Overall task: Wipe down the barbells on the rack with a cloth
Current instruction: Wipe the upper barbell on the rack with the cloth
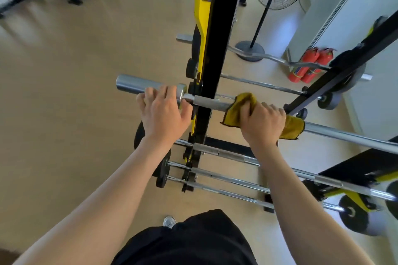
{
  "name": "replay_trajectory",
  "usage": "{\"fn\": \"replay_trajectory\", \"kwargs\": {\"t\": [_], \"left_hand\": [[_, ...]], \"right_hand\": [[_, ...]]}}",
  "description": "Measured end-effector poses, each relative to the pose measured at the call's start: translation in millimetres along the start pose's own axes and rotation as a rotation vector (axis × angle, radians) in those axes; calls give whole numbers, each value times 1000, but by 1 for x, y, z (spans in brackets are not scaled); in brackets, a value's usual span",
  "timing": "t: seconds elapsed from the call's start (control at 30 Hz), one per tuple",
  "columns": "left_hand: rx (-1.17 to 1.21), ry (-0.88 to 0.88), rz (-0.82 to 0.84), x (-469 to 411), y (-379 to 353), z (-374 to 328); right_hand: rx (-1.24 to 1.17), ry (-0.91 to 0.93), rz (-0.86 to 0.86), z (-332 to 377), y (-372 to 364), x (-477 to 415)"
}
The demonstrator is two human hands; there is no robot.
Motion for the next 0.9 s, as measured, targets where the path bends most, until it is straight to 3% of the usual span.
{"fn": "replay_trajectory", "kwargs": {"t": [0.07,0.2,0.33,0.47,0.63,0.77,0.9], "left_hand": [[48,14,-28,-2,0,0],[89,35,-61,-11,6,0],[126,50,-37,-19,7,9],[222,101,-105,-22,6,16],[414,123,-83,-24,5,32],[637,136,-45,-20,13,40],[815,-25,58,-25,37,20]], "right_hand": [[29,-43,73,29,-6,5],[-79,176,238,111,-29,36],[-273,219,325,129,-12,41],[-477,270,267,139,11,40],[-171,434,363,170,-13,48],[-329,349,329,163,-3,35],[-462,232,307,152,5,22]]}}
Point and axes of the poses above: each hand's wrist, its own x-axis away from the middle knuckle, its own y-axis out of the back of the hand, z = x × y, the point moved 5 cm from there along -x, towards the middle knuckle, and after that the axes turned 4 degrees about x, right-handed, at the moved point
